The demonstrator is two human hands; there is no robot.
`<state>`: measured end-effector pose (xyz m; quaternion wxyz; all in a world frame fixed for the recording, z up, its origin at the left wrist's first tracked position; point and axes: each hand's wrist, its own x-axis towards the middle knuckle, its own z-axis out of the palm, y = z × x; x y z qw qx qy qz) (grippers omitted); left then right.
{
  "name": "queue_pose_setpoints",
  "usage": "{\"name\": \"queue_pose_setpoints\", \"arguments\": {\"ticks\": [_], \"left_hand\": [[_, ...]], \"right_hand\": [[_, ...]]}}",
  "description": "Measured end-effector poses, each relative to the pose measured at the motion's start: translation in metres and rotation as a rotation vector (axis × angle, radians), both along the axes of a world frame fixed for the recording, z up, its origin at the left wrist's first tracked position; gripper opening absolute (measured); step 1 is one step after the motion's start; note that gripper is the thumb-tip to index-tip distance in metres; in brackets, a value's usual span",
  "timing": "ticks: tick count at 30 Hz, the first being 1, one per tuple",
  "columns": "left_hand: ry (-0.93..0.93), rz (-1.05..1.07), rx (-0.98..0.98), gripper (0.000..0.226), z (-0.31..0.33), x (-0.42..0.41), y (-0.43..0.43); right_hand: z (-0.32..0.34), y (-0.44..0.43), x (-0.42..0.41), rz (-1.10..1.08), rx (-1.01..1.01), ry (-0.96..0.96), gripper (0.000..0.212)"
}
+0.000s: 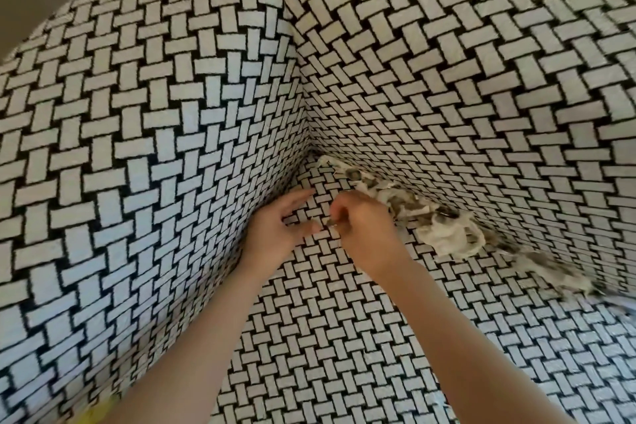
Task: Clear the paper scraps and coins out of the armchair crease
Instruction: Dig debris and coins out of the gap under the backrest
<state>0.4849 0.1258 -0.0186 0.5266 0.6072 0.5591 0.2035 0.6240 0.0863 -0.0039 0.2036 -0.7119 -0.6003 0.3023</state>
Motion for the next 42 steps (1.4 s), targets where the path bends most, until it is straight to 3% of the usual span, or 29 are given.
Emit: {"name": "queue_pose_setpoints", "arguments": {"ticks": [3,6,9,11,13,17,20,22,25,31,36,39,42], "left_hand": [[0.071,0.114,0.163,0.022,-0.002,0.009,-0.005],[0.098,0.133,0.267,0.015,-0.003,0.015,-0.004],[0.095,0.025,0.293,0.015,0.004,0.029,0.002],[0.127,-0.040,0.375,0.017,0.010,0.044,0.010],[0.165,-0.107,0.423,0.020,0.012,0.063,0.021],[0.400,-0.301,0.418,0.024,-0.009,0.087,0.036],[0.563,-0.334,0.460,0.023,-0.021,0.091,0.037],[0.580,-0.327,0.482,0.023,-0.020,0.093,0.038],[0.551,-0.345,0.532,0.025,-0.018,0.090,0.039],[0.383,-0.117,0.411,0.031,-0.005,0.087,0.030],[0.523,-0.287,0.345,0.032,-0.011,0.100,0.029],[0.589,-0.366,0.363,0.031,-0.008,0.101,0.030],[0.584,-0.434,0.396,0.029,-0.004,0.100,0.032]], "right_hand": [[0.009,-0.006,0.013,-0.263,-0.032,0.311,0.034],[0.018,-0.014,0.024,-0.566,-0.084,0.852,0.033],[0.023,-0.022,0.028,-0.730,-0.145,1.266,0.028],[0.026,-0.023,0.029,-0.830,-0.159,1.455,0.031],[0.025,-0.019,0.032,-0.918,-0.168,1.508,0.035],[0.028,-0.008,0.039,-0.958,-0.206,1.244,0.030],[0.024,-0.008,0.044,-0.947,-0.144,0.814,0.017],[0.018,-0.013,0.046,-0.820,-0.096,0.466,0.018],[0.010,-0.022,0.047,-0.687,-0.094,0.198,0.023],[0.001,-0.027,0.049,-0.646,-0.105,0.187,0.028],[-0.001,-0.038,0.045,-0.678,0.064,0.236,0.020],[0.000,-0.049,0.043,-0.587,0.007,0.036,0.014],[0.005,-0.053,0.038,-0.438,-0.155,-0.139,0.029]]}}
